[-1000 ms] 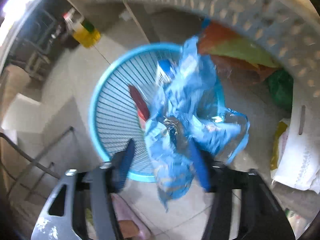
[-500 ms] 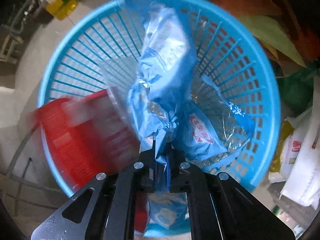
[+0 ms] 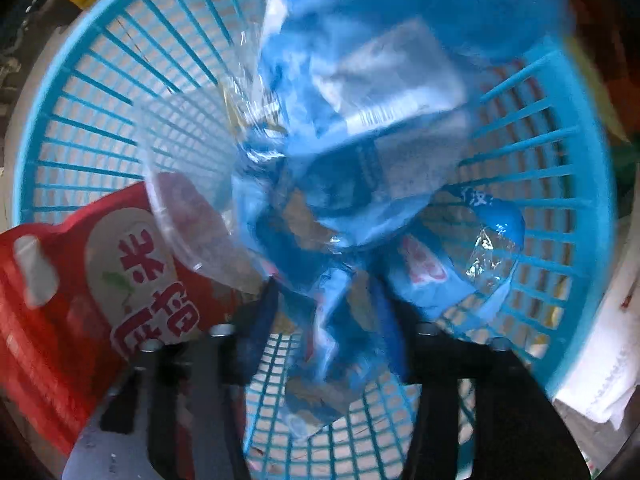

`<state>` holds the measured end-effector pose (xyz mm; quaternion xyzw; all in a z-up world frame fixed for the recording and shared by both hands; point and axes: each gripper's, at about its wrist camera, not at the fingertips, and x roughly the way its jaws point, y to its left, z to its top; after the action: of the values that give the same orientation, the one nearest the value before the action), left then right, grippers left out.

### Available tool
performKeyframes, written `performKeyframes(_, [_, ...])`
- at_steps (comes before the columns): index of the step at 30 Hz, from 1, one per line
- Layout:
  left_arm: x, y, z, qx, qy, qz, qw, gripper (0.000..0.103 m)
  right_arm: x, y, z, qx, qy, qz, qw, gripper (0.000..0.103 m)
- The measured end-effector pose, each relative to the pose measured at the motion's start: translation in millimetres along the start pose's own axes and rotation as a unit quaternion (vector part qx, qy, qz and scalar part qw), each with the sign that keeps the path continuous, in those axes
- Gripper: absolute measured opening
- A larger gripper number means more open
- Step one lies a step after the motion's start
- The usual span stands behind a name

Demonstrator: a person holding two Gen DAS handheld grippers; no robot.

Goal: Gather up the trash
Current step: 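Open the right tool over the wastebasket to drop the blue wrapper, then move both open tools back over the table toward the green bottle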

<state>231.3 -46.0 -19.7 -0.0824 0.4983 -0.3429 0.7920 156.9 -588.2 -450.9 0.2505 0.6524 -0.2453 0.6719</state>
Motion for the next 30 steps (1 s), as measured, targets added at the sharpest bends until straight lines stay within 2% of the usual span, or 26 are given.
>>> performKeyframes(2, [-2, 0, -1, 0.0, -0.004, -0.002, 1.0, 0.065, -10, -4, -5, -0.002, -0.002, 0.012, 1.0, 0.053])
performKeyframes(5, [-5, 2, -4, -0.006, -0.009, -0.01, 0.9999, 0.066, -35, -8, -16, -0.011, -0.024, 0.019, 0.999, 0.064])
performKeyframes(13, [-30, 14, -23, -0.022, -0.036, -0.003, 0.9991, 0.071, -118, -13, -57, -0.004, -0.094, 0.08, 0.992, 0.065])
performKeyframes(17, [-46, 24, -38, -0.026, -0.055, 0.026, 0.9978, 0.074, -172, -6, -81, -0.001, -0.14, 0.11, 0.984, 0.066])
performKeyframes(21, [-63, 39, -57, -0.036, -0.08, 0.054, 0.9947, 0.078, -233, 23, -113, -0.041, -0.19, 0.119, 0.974, 0.076])
performKeyframes(23, [-72, 48, -66, -0.04, -0.091, 0.07, 0.9926, 0.079, -250, 39, -118, -0.066, -0.206, 0.12, 0.969, 0.078])
performKeyframes(28, [-101, 70, -88, -0.04, -0.135, 0.125, 0.9821, 0.08, -316, 84, -145, -0.123, -0.247, 0.156, 0.949, 0.079])
performKeyframes(30, [-113, 78, -96, -0.04, -0.153, 0.142, 0.9771, 0.083, -338, 109, -156, -0.151, -0.263, 0.18, 0.936, 0.08])
